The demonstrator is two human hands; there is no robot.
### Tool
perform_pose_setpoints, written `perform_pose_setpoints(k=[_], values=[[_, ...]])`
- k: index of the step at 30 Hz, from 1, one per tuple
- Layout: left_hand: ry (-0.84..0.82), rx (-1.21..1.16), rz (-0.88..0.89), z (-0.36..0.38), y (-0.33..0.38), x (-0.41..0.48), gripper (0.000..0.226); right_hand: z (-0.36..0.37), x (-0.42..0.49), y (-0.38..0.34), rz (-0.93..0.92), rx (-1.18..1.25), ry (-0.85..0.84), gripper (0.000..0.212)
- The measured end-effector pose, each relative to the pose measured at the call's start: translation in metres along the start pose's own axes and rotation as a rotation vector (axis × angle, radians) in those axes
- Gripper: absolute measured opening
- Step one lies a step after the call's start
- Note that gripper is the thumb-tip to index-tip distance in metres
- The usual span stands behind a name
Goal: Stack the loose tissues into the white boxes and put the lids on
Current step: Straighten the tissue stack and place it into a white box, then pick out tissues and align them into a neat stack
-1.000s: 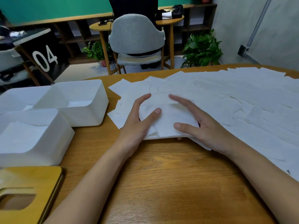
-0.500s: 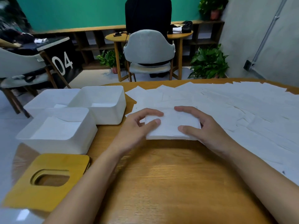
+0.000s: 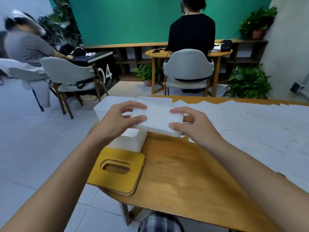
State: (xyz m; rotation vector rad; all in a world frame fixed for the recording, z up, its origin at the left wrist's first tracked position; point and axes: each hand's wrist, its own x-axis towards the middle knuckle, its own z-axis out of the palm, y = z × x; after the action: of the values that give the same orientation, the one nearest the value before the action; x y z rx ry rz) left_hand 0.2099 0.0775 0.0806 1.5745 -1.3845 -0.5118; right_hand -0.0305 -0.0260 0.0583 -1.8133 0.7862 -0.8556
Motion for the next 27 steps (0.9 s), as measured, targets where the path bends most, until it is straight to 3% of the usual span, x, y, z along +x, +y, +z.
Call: perform_pose_setpoints(k=[6, 9, 16, 27], values=[[0.098, 0.103, -0.12, -0.069, -0.022, -0.001, 0.028, 0.062, 0.036, -0.016, 0.052, 0.027, -0.051, 0.036], [0.118, 0.195, -0.162, -0.089, -0.035, 0.005, 0.03, 0.084, 0.049, -0.015, 0.036, -0.081, -0.072, 0.034], [0.015, 0.586, -0.127, -0.095, -0.064, 0.016, 0.028, 0.105, 0.069, -0.01, -0.064, -0.48, -0.169, 0.041], [-0.091, 0.772, -0.132, -0.093, -0.078, 0.031, 0.025, 0.127, 0.081, -0.013, -0.018, -0.773, -0.248, 0.042]])
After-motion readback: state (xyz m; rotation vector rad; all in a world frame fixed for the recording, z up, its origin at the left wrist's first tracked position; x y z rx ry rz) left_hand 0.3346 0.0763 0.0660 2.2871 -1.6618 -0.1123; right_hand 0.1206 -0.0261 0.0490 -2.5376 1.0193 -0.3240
